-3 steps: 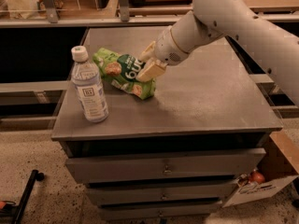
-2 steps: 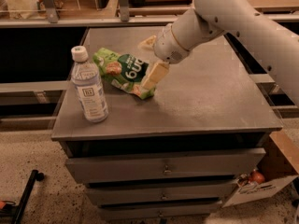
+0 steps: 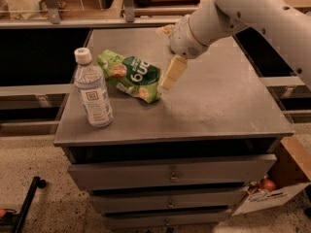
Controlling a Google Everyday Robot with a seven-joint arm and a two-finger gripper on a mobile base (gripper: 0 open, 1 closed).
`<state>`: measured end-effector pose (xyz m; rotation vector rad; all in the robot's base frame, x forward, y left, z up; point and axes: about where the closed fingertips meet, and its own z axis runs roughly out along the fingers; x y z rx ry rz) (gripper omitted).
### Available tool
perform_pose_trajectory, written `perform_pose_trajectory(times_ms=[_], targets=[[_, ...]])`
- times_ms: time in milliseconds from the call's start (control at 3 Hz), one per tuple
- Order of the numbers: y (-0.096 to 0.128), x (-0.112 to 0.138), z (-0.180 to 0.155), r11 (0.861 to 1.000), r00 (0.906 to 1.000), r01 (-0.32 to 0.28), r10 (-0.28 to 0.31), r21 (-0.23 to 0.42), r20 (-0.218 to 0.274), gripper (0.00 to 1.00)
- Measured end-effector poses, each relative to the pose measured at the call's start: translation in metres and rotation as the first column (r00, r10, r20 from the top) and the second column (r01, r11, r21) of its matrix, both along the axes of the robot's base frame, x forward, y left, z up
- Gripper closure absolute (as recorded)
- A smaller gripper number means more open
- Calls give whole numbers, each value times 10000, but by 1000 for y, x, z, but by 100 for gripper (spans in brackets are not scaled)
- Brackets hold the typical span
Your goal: Move green rice chip bag near blue plastic bottle
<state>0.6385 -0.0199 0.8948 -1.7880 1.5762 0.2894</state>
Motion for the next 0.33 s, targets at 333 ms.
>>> perform_pose_trajectory(times_ms=[333], targets=[[0,0,0,10000,10000,-1,1,0,-1,0]])
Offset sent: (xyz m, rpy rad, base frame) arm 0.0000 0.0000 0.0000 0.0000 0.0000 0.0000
